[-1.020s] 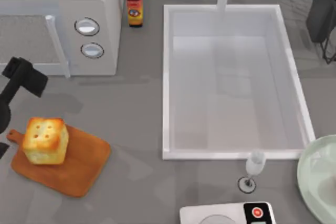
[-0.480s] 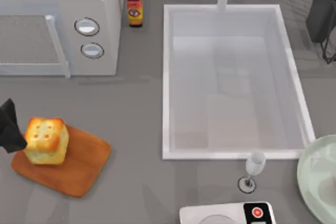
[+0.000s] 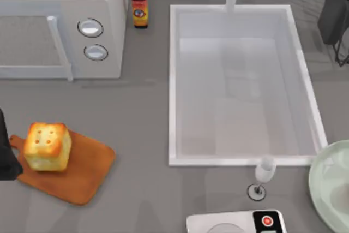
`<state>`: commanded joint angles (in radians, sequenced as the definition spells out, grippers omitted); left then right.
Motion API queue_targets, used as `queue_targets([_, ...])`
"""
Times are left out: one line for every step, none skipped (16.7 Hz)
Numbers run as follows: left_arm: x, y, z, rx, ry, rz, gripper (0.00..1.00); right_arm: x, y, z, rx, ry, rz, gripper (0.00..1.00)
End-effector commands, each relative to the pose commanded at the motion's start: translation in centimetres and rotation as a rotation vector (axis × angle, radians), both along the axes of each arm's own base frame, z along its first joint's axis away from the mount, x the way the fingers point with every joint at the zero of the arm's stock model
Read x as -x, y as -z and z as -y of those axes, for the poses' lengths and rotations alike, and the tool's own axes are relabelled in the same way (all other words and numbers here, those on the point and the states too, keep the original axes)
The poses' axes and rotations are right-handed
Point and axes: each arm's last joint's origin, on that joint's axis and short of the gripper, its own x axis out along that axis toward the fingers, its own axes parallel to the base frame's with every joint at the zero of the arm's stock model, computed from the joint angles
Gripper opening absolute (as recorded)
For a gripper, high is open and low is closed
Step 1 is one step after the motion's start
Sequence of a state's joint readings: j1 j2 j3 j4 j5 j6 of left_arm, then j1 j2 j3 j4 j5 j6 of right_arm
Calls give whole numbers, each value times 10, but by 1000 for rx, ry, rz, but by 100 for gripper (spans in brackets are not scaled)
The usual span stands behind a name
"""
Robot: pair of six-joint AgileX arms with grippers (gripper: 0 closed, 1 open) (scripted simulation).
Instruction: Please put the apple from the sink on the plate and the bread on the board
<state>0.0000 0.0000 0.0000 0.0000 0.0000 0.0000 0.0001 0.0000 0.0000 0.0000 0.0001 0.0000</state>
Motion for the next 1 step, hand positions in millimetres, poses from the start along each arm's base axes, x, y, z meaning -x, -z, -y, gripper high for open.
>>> queue_targets([0,0,0,0,0,0,100,0,0,0,0,0,0,100])
